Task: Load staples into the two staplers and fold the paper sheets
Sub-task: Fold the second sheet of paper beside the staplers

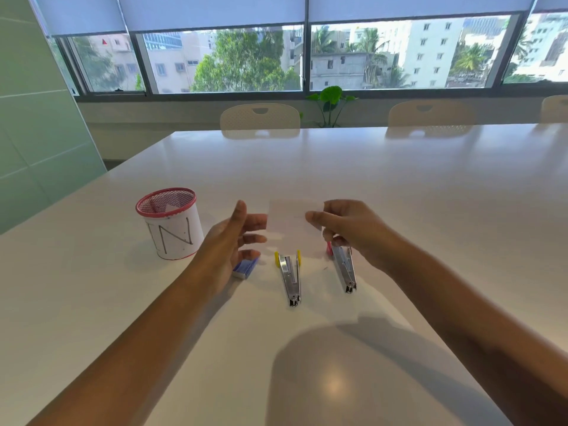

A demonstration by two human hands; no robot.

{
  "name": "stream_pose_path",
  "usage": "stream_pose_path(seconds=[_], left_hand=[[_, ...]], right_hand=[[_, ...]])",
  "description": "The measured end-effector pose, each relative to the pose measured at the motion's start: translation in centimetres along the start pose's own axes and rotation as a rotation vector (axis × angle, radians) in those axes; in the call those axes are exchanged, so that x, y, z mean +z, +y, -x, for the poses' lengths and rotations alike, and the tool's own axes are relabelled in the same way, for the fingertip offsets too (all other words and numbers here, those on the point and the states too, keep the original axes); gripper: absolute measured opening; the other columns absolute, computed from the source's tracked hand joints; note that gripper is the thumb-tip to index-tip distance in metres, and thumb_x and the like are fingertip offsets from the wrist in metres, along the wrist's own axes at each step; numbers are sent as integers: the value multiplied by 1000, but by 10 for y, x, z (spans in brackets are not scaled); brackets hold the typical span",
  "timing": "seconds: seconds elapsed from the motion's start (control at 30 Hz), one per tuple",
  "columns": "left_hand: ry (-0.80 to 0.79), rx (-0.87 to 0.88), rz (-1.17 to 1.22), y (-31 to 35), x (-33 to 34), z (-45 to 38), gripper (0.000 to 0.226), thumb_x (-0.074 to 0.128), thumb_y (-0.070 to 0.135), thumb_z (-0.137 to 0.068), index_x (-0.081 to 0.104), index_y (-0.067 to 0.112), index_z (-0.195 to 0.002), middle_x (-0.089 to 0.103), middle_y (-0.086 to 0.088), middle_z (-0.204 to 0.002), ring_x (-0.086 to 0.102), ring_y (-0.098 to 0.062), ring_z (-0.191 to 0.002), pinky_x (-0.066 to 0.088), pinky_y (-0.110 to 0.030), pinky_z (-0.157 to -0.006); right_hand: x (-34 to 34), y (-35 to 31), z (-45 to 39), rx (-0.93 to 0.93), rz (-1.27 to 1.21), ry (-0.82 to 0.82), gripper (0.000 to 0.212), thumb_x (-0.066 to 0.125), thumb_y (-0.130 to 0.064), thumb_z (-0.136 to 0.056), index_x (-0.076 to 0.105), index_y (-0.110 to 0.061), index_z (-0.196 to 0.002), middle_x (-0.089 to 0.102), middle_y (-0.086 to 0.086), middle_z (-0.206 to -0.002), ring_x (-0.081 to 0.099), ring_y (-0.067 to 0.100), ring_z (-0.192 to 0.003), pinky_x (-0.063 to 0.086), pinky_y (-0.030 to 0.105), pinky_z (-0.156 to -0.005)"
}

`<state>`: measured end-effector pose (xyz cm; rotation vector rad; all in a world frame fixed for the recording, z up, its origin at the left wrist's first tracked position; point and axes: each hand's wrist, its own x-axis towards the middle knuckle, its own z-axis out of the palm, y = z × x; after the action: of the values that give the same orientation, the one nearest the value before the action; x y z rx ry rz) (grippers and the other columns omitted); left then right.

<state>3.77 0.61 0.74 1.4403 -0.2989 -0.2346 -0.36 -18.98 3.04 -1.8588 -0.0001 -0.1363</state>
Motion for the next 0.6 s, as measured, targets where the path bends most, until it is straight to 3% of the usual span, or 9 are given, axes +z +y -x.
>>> stream_pose_path(seconds=[0.1,0.27,0.4,0.5,0.6], left_hand=[[-30,9,-59,-2,7,3,37,49,49,-67,62,18,-82,67,6,-76,66,-5,-67,51,-20,-57],[-84,32,-111,-9,12,6,8,59,21,-83,67,19,-84,72,9,-70,64,-1,-65,49,-17,-58],[-44,44,-116,-9,11,6,10,58,16,-84,66,23,-84,72,11,-69,63,1,-62,50,-16,-59],[-56,40,-137,-10,11,7,11,60,16,-83,66,25,-86,73,11,-71,64,-1,-66,49,-18,-61],[-62,43,-158,-12,13,8,11,63,16,-82,67,26,-85,73,10,-73,64,-2,-70,48,-20,-63]], right_hand=[[2,3,1,133,-61,-71,23,64,-23,-84,57,-13,-65,45,-2,-49,37,13,-50,33,23,-52],[11,2,3,175,-29,-109,17,63,-25,-85,62,-10,-78,46,-4,-51,39,10,-50,33,14,-44],[15,0,4,179,7,-103,15,62,-24,-86,62,-11,-78,49,-7,-49,40,10,-52,34,15,-47],[17,-1,6,151,78,-83,17,61,-22,-86,61,-11,-72,46,0,-55,38,12,-54,32,20,-52],[20,0,6,99,141,-98,18,63,-23,-84,65,-5,-83,47,2,-58,38,11,-51,30,18,-49]])
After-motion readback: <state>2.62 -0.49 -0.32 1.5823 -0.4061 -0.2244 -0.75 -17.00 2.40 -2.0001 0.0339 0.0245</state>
